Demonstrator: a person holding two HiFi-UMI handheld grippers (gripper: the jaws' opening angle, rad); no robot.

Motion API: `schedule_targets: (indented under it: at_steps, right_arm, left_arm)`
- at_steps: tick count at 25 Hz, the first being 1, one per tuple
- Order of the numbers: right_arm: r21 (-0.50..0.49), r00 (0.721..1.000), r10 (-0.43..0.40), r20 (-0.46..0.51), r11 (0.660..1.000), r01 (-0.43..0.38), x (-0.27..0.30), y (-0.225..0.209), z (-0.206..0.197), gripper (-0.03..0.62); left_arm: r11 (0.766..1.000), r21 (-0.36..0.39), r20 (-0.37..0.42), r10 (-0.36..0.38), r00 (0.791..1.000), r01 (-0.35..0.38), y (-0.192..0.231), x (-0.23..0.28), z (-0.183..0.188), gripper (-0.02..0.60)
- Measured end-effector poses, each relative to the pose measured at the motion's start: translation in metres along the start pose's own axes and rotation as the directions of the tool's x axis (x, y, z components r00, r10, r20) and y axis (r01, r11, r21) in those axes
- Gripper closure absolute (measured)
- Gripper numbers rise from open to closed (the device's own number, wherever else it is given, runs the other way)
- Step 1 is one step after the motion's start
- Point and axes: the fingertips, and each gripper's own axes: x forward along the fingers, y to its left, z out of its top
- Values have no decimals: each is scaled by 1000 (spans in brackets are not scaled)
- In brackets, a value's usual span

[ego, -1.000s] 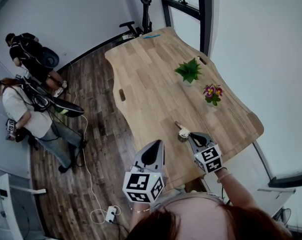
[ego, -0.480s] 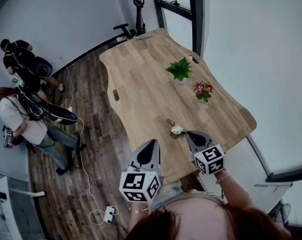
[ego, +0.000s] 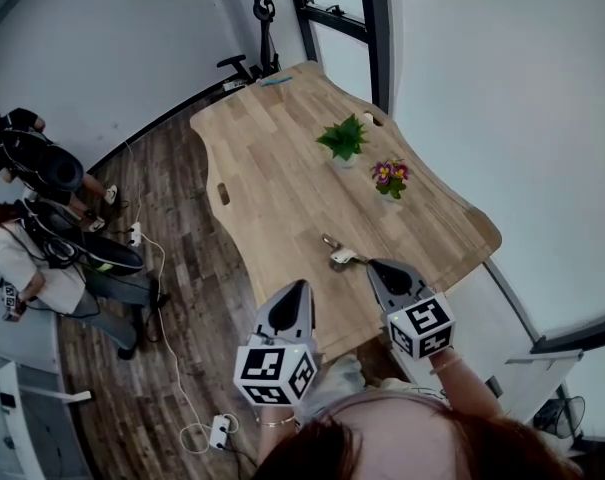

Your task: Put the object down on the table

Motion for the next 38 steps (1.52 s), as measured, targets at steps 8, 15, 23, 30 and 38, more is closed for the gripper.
schedule_targets:
  at_steps: [8,15,23,30,38]
  right_arm:
    - [56,996,-29,79,998,24,-43,1,30,594]
    - [43,991,-41,127,998,36,-72,2,40,594]
    - [-8,983,-79,164,997,81,-103,2,40,594]
    - [-18,976,-103,191,994,109,-122,-1,45,594]
    - [-25,969,-113,218,992,121,-128,-5,47,594]
  left_arm:
    - [1000,10,12,0,1000,0,-18,-13,6,580]
    - [1000,15,11,-1,1000,0,-37,-20,2,580]
    - [999,51,-4,-21,1000,21,-59,-31,-6,580]
    - [997,71,-9,-33,999,34,-76,-38,-7,580]
    - [994,97,-15,-55,998,57,-88,-35,-9,580]
